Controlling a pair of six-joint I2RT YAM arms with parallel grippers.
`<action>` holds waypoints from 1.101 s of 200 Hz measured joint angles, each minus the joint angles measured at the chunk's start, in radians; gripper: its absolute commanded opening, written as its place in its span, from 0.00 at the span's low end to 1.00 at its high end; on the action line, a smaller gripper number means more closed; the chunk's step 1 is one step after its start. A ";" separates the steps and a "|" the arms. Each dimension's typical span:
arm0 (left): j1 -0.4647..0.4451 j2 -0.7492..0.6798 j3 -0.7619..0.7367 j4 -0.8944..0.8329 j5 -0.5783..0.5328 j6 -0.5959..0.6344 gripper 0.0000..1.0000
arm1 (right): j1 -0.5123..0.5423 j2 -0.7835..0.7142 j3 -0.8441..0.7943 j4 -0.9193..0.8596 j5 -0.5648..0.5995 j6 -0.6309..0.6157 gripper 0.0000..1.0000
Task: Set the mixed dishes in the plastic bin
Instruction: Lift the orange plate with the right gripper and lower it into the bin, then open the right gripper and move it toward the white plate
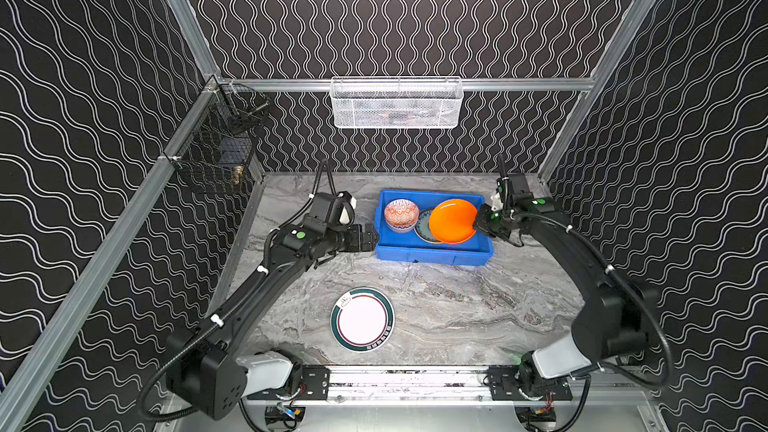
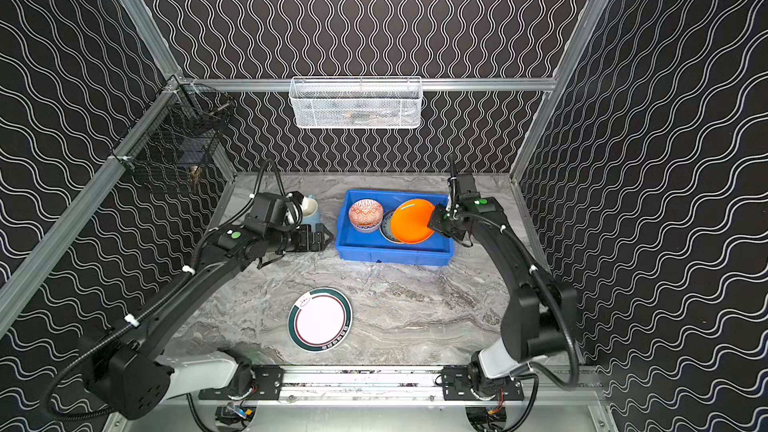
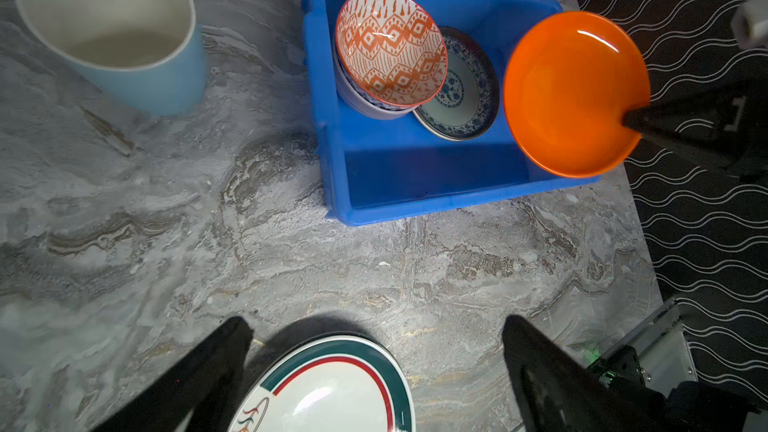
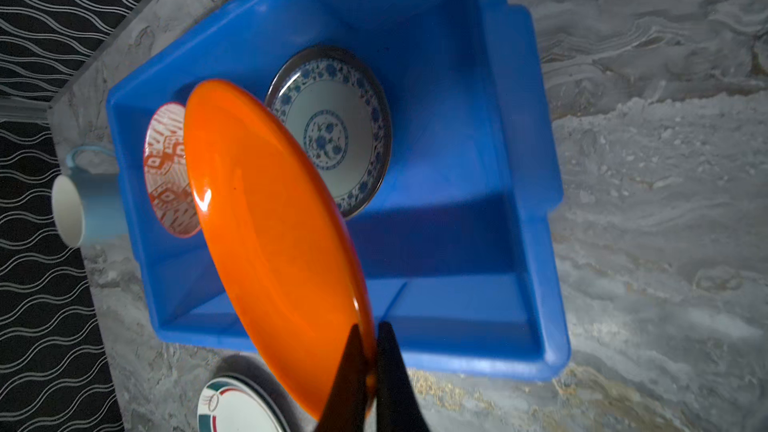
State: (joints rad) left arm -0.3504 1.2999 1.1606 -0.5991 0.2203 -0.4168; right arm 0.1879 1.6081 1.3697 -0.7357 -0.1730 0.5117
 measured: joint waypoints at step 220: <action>0.003 0.201 0.098 0.047 0.022 0.075 0.99 | 0.012 0.534 0.380 0.002 -0.009 -0.056 0.19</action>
State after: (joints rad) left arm -0.3470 1.5005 1.2591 -0.5522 0.2420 -0.3416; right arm 0.1997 2.1426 1.7493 -0.7338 -0.1822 0.4561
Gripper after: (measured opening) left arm 0.986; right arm 0.175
